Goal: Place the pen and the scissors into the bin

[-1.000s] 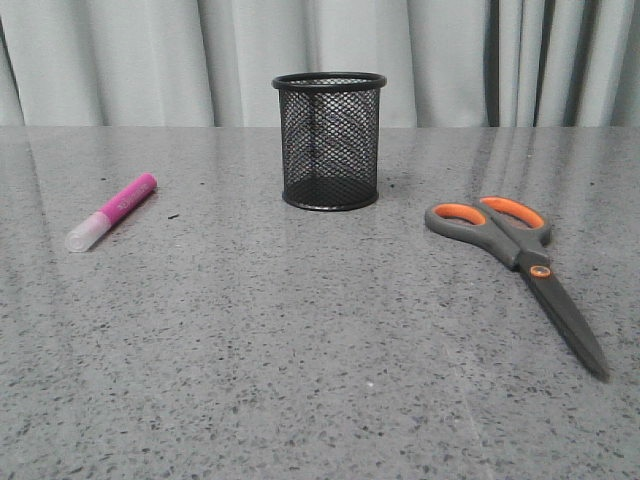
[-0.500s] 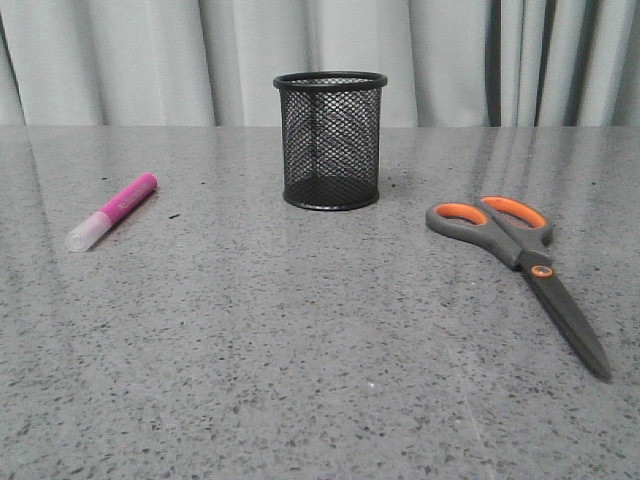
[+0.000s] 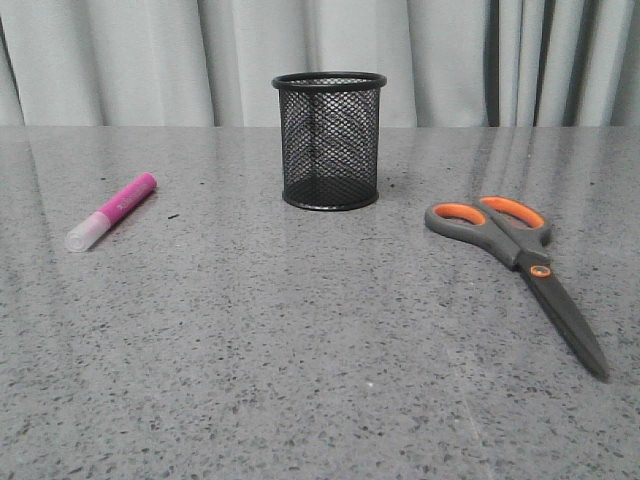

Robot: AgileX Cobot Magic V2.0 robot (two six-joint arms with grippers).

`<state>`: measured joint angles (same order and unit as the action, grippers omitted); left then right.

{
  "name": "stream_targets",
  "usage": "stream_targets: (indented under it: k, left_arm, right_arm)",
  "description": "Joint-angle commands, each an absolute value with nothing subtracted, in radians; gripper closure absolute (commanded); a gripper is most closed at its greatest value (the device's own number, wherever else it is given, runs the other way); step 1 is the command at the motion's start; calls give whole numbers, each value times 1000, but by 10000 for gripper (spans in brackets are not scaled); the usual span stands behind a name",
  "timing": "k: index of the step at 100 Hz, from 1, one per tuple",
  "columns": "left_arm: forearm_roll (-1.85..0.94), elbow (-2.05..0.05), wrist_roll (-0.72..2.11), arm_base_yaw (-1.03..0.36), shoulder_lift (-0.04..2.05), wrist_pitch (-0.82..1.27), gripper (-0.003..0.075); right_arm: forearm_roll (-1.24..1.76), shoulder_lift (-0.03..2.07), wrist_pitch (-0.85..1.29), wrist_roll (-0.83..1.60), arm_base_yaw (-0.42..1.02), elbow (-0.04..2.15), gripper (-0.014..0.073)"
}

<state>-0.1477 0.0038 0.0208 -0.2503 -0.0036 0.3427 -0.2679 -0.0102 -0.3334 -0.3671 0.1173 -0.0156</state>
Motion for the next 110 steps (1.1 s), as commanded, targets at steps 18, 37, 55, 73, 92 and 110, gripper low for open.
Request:
stream_targets:
  k: [18, 37, 55, 73, 92, 110]
  left_arm:
    - [-145, 28, 12, -256, -35, 285, 740]
    - [-133, 28, 16, -256, -35, 236, 740]
    - [-340, 28, 13, -257, -35, 33, 740]
    - [-608, 28, 13, -257, -35, -115, 740]
    - [-731, 28, 13, -257, -35, -158, 740]
    - [-656, -24, 24, -286, -30, -77, 595]
  right_arm:
    - [-151, -34, -288, -468, 111, -21, 659]
    - [-94, -34, -290, -472, 111, -21, 659]
    - [-77, -34, -277, -472, 111, 0, 659]
    - [-77, -34, -256, -472, 111, 47, 659]
    - [-77, -34, -201, -472, 111, 124, 659]
    - [-81, -9, 139, -472, 111, 292, 658]
